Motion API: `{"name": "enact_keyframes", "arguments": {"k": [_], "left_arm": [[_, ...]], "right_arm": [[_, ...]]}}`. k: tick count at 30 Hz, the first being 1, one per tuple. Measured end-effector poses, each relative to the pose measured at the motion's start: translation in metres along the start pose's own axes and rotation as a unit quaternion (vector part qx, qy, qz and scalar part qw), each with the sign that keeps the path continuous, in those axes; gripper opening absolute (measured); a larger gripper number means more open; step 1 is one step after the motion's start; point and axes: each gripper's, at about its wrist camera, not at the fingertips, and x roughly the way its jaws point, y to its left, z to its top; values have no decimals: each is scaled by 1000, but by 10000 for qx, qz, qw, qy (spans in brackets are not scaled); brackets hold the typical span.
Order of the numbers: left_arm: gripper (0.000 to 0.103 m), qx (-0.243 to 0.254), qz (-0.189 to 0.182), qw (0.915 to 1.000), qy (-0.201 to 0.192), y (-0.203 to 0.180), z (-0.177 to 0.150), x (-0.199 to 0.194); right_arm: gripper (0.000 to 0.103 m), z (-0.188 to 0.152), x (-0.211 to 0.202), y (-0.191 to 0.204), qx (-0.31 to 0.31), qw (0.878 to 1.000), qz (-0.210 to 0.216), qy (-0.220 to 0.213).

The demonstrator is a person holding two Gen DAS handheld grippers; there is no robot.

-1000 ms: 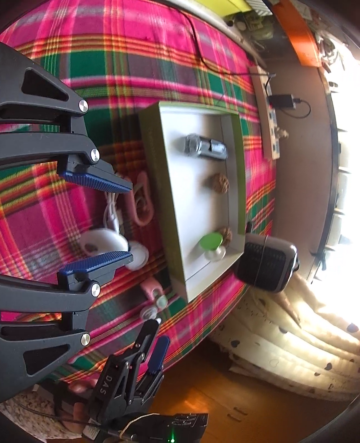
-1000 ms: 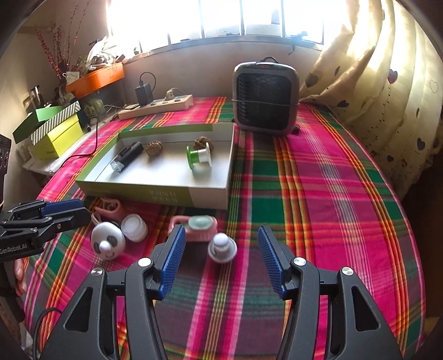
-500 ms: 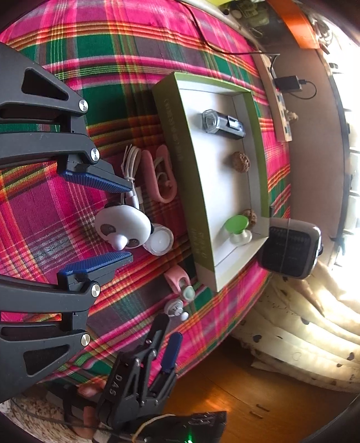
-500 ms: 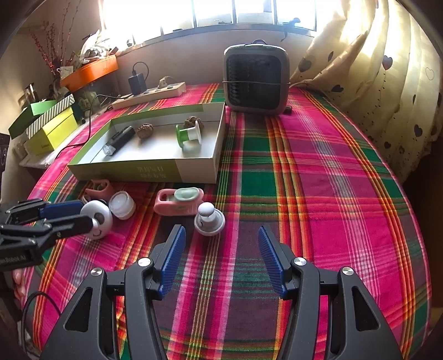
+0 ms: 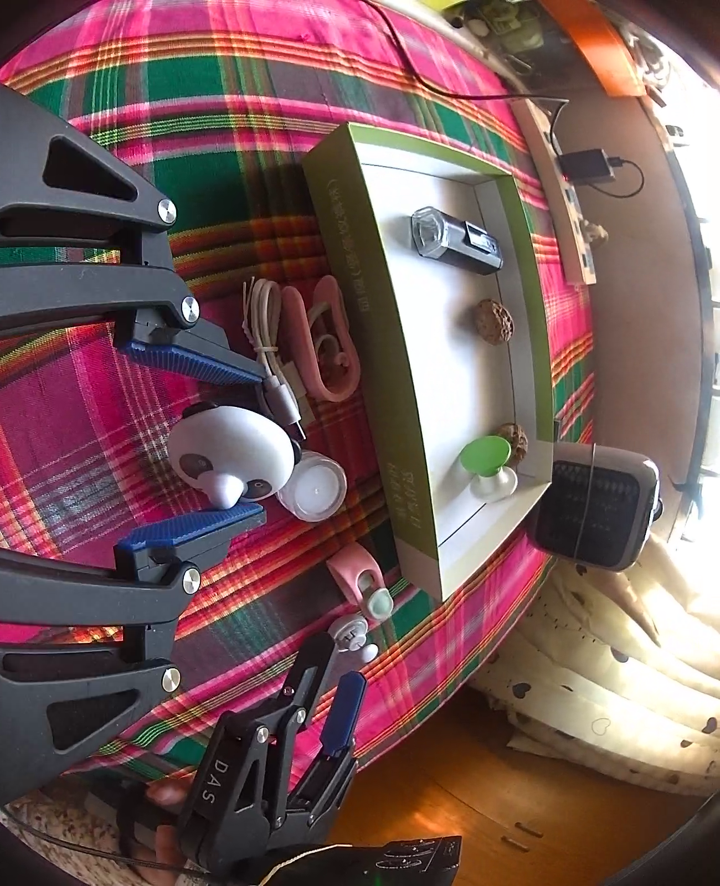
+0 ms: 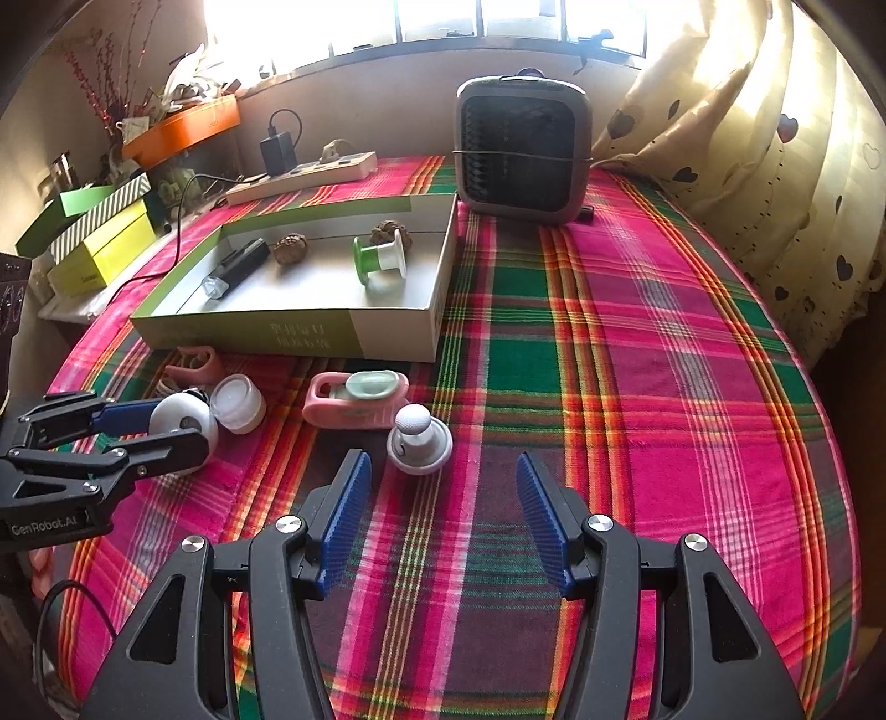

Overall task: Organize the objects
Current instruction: 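Close the left gripper on the white panda-face object while the right gripper grasps the white knob-topped object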

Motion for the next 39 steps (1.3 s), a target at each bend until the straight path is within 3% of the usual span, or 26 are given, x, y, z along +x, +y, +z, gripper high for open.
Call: {"name": "enact_keyframes", "arguments": {"k": [5,27,39], "left_arm": [[33,12,78,10000,10,1,0,0],[33,-76,109,9999,-78,15,-10,-8],[33,-77,118,9999,-77,15,-10,-9]], "right_arm": [[56,3,5,1,-46,10000,1,66],[56,12,19,5,-283,9994,-78,207],[27,11,17,11,-444,9988,-72,169]]}}
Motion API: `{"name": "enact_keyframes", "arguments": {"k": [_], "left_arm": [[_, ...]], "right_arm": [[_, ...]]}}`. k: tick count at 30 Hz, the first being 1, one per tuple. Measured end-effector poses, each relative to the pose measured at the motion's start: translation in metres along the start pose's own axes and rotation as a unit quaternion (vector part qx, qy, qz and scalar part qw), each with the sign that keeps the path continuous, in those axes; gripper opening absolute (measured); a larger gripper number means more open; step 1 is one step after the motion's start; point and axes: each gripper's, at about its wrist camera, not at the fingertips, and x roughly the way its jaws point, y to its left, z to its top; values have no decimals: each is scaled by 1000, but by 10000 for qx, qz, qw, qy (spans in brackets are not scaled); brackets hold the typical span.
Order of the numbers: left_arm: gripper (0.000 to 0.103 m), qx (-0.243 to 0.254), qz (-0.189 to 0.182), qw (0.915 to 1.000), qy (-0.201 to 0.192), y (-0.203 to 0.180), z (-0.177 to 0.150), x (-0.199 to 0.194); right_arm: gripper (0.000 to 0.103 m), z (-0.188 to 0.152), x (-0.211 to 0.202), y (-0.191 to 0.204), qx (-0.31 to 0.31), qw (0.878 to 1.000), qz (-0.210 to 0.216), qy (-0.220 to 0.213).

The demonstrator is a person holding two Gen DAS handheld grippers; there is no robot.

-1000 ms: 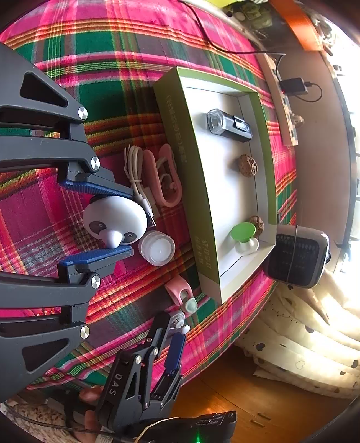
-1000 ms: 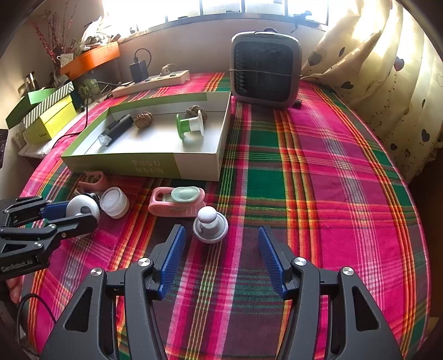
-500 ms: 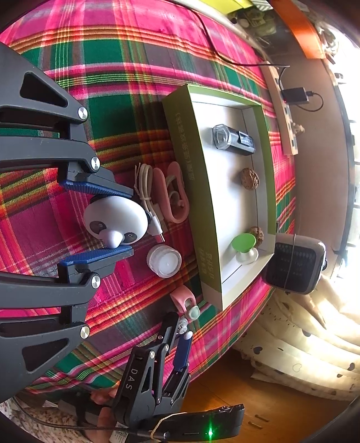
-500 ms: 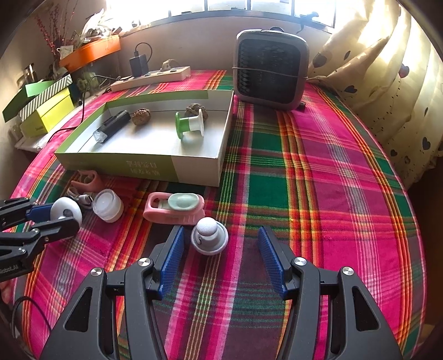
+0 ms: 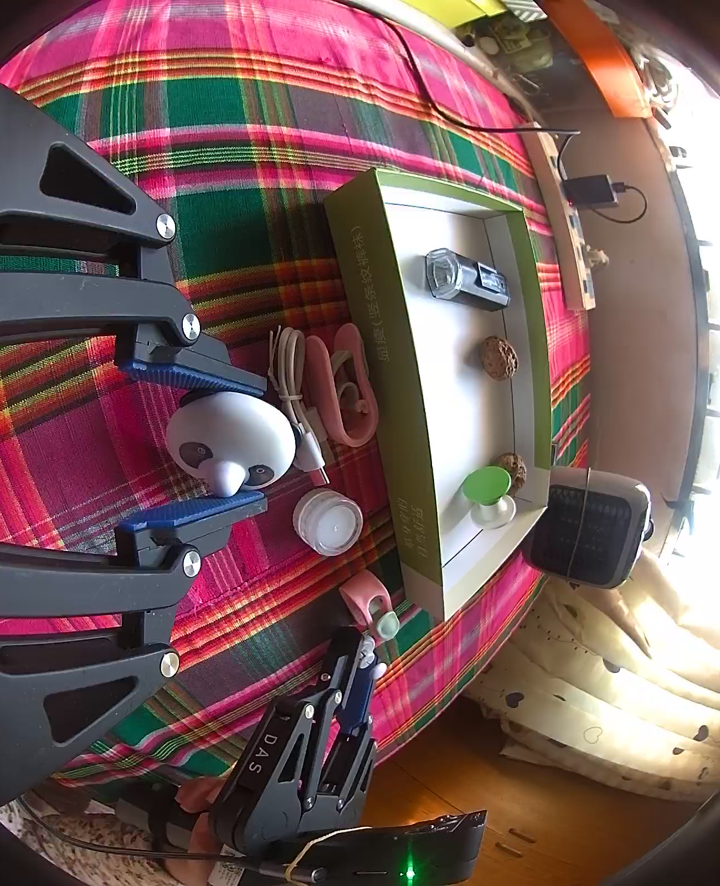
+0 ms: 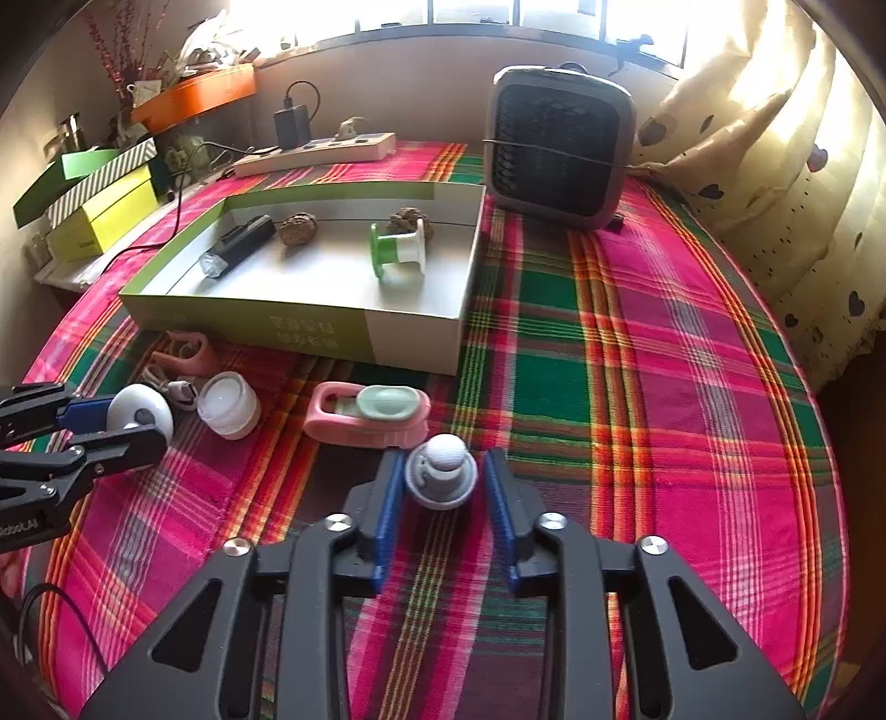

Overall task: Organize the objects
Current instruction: 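Close the left gripper on the white panda-face object while the right gripper grasps the white knob-topped object, then carry the panda-face object with the left gripper into the box while the right gripper carries the knob object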

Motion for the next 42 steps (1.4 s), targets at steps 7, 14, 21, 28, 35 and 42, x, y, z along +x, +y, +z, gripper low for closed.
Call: {"name": "enact_keyframes", "arguments": {"k": [7,14,21,28,35,42], "left_arm": [[33,0,3,10000,-1,0,0,0],[33,1,6,10000,2,0,0,0],[33,-27,0,10000,-41,1,2,-4],[33,6,-18,9999,-133,-1,5,-12],[33,69,-16,9996,-284,-4,17,-23],[33,103,14,9993,-372,0,33,-26]], "right_arm": [[27,0,0,2,-24,10000,-20,-1],[27,0,1,2,-19,10000,-31,-4],[27,0,-1,0,18,10000,-64,-29],[27,2,-6,3,14,9999,-36,-106],[27,9,-19,6,-15,9996,-52,-292],[27,23,-25,11,-97,9990,-15,-439]]}}
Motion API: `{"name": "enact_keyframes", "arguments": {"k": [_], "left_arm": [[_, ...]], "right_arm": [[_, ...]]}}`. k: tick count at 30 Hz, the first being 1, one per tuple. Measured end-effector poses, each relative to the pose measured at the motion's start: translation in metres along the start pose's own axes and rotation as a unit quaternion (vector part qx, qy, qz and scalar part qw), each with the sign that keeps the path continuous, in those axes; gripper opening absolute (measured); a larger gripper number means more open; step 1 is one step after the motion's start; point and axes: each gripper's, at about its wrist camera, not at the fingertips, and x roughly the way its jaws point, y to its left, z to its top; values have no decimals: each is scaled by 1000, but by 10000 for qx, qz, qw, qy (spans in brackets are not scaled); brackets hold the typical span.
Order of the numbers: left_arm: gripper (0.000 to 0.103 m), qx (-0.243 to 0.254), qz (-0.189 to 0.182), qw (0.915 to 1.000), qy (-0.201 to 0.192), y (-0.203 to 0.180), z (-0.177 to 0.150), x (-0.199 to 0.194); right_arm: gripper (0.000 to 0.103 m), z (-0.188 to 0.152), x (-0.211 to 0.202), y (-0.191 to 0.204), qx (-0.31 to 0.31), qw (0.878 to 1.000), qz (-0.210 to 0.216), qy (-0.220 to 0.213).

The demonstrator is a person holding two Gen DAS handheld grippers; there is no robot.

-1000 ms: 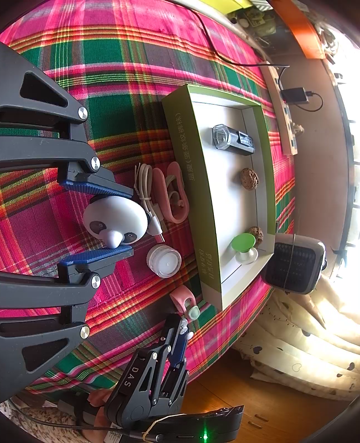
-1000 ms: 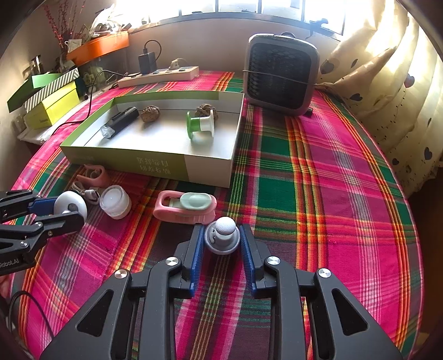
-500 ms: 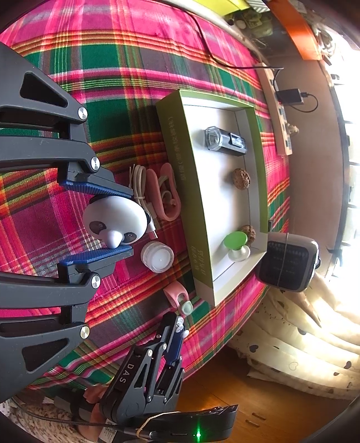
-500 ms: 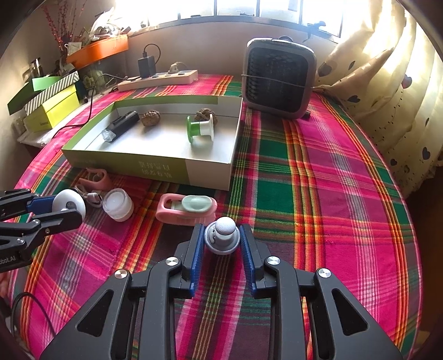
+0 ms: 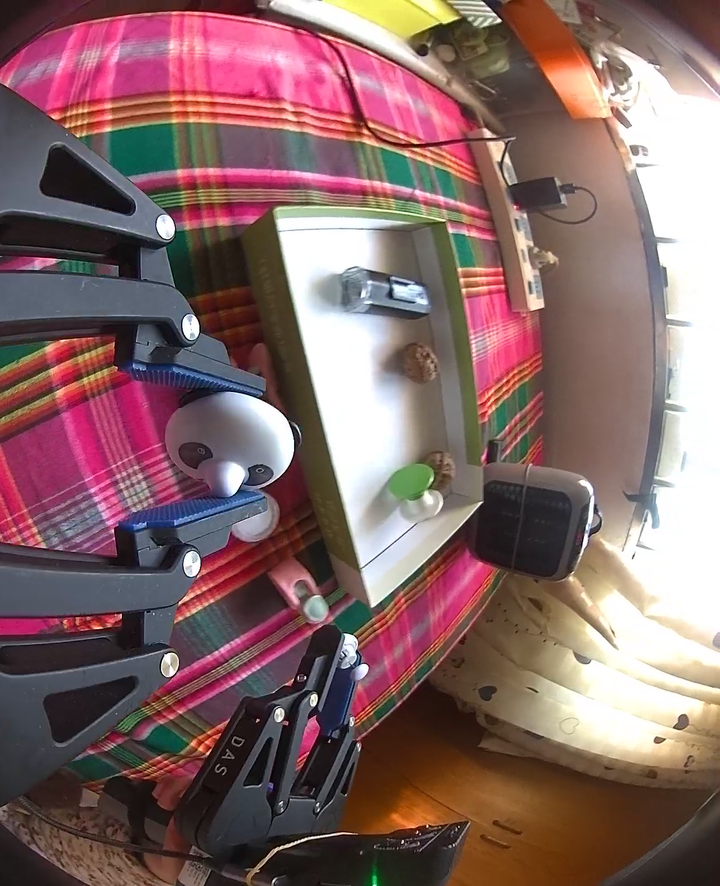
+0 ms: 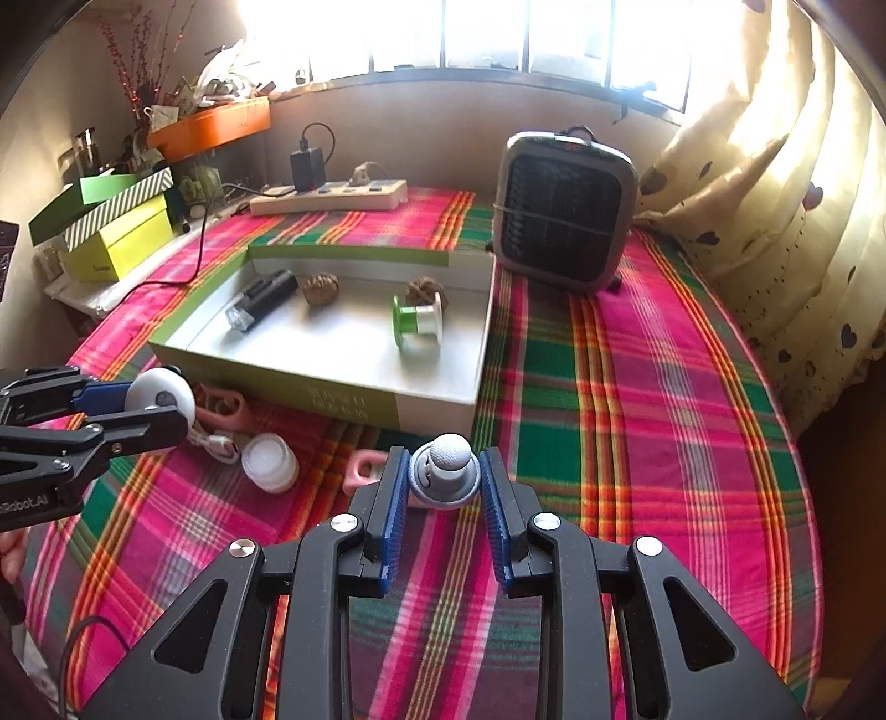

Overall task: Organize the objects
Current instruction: 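Carry the panda-face object with the left gripper into the box while the right gripper carries the knob object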

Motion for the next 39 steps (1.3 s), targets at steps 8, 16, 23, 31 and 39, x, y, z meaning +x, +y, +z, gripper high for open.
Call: {"name": "enact_keyframes", "arguments": {"k": [8,16,23,31,39], "left_arm": [[33,-47,7,10000,-42,9,19,5],[33,-59,64,9999,-84,22,40,16],[33,-115,129,9999,2,36,54,34],[33,-152,137,9997,121,46,64,56],[33,-90,205,9995,244,48,69,75]], "right_arm": [[27,27,4,8,-165,9996,126,-188],[27,56,18,22,-427,9985,212,-284],[27,78,46,23,-362,9985,369,-166],[27,95,77,27,-439,9981,420,66],[27,105,105,33,-604,9969,405,311]]}}
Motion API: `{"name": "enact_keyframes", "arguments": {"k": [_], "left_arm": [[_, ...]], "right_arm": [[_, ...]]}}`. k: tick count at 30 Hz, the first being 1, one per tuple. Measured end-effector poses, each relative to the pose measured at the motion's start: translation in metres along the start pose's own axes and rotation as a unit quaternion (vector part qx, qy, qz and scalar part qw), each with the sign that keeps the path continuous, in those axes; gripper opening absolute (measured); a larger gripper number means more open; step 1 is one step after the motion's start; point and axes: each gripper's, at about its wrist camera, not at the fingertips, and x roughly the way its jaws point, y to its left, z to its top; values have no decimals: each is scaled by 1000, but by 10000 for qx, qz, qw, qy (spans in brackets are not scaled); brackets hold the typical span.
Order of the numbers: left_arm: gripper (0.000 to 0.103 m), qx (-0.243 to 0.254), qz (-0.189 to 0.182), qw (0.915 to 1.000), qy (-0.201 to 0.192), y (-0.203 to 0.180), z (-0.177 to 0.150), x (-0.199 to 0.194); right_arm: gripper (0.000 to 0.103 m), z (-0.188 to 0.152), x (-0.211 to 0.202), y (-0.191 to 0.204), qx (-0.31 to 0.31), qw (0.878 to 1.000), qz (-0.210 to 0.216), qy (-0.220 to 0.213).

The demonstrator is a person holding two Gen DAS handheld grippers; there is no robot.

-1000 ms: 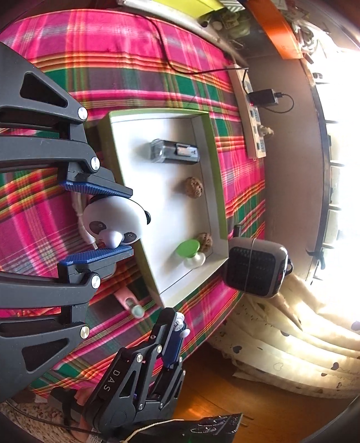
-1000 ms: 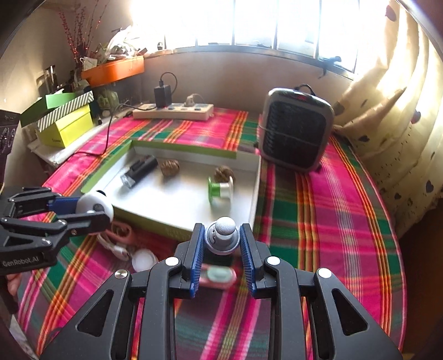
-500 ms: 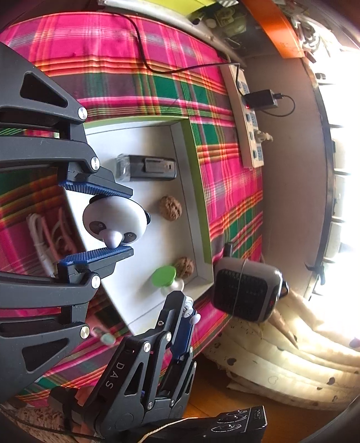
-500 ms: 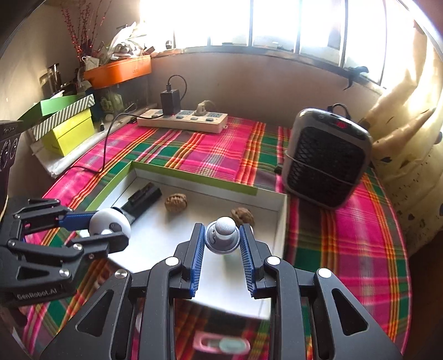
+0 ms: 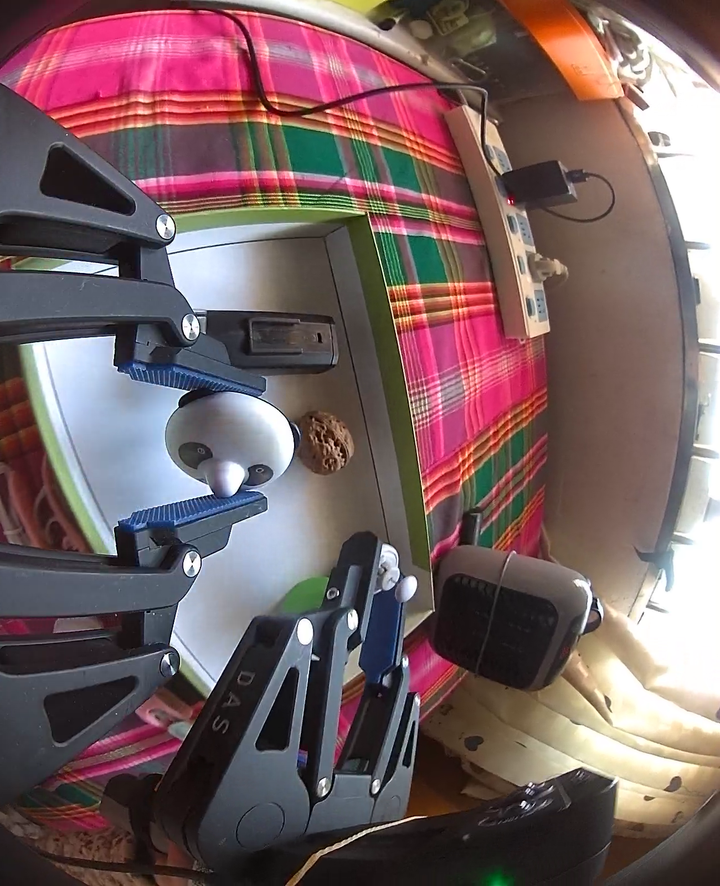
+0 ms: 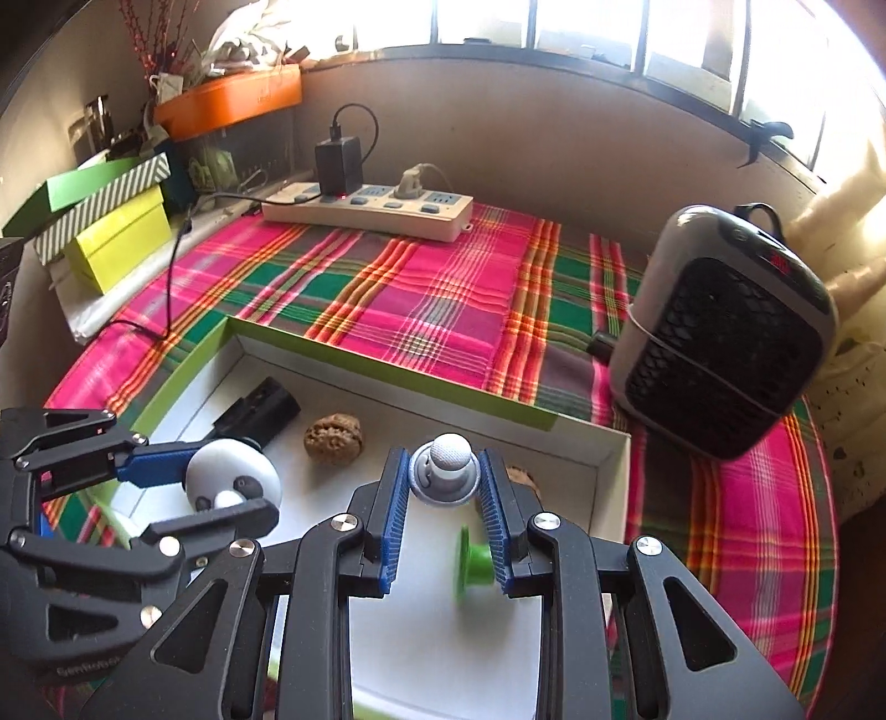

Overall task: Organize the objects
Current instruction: 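Carry the panda-face object with the left gripper into the box while the right gripper carries the knob object, then open the right gripper to release the knob object while the left gripper releases the panda-face object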

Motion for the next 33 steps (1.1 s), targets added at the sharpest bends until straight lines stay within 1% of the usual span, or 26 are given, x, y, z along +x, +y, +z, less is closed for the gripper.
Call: {"name": "enact_keyframes", "arguments": {"k": [7,12,33], "left_arm": [[33,7,18,9999,106,4,2,11],[33,30,4,10000,91,4,3,13],[33,81,29,9999,106,2,2,14]], "right_arm": [[27,6,20,2,-47,9998,36,195],[27,7,27,1,-89,9996,17,280],[27,6,38,6,-148,9991,-10,409]]}}
